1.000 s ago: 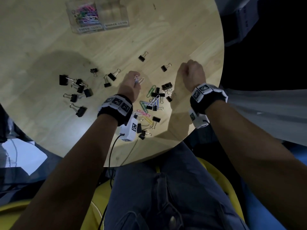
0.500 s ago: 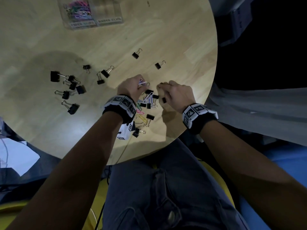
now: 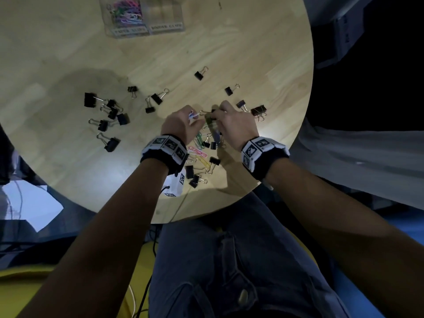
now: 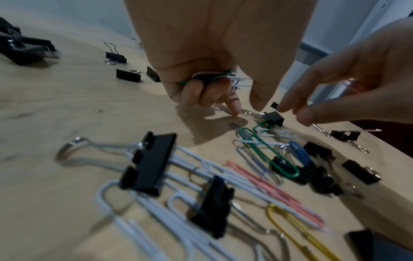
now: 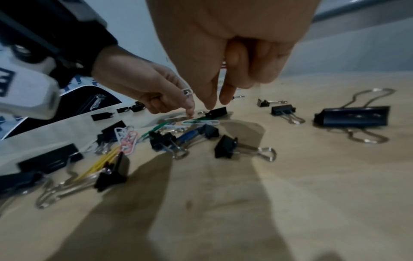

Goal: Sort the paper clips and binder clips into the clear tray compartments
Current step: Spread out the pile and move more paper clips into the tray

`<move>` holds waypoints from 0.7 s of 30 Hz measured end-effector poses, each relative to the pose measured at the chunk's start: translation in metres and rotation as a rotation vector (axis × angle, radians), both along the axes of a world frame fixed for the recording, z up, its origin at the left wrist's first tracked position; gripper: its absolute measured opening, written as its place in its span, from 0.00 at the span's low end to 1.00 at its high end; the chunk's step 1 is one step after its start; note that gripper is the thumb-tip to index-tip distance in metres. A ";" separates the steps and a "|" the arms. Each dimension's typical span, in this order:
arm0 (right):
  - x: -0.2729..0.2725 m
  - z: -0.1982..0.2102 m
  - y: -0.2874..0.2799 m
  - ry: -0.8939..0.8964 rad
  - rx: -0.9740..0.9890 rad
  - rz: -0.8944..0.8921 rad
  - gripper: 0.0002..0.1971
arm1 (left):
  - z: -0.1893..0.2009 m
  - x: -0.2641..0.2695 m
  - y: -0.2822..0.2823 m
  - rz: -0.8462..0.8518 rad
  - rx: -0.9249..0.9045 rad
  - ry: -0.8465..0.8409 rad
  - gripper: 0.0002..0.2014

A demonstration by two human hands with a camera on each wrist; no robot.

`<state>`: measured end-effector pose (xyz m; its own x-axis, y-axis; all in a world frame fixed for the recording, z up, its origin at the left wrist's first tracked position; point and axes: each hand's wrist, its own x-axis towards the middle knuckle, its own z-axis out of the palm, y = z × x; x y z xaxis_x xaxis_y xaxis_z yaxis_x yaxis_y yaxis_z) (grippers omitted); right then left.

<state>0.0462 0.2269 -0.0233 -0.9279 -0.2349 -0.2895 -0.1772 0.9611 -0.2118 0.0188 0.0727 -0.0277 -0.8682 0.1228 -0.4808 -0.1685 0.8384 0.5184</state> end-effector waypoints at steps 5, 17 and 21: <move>-0.019 -0.005 0.008 -0.016 0.037 -0.039 0.17 | -0.004 0.012 -0.010 -0.103 -0.012 0.052 0.13; -0.042 -0.003 -0.002 -0.061 0.151 0.071 0.17 | -0.001 0.019 -0.035 -0.338 -0.038 0.031 0.15; -0.045 0.004 0.001 -0.116 0.021 -0.046 0.13 | 0.004 0.015 -0.034 -0.391 -0.138 0.049 0.11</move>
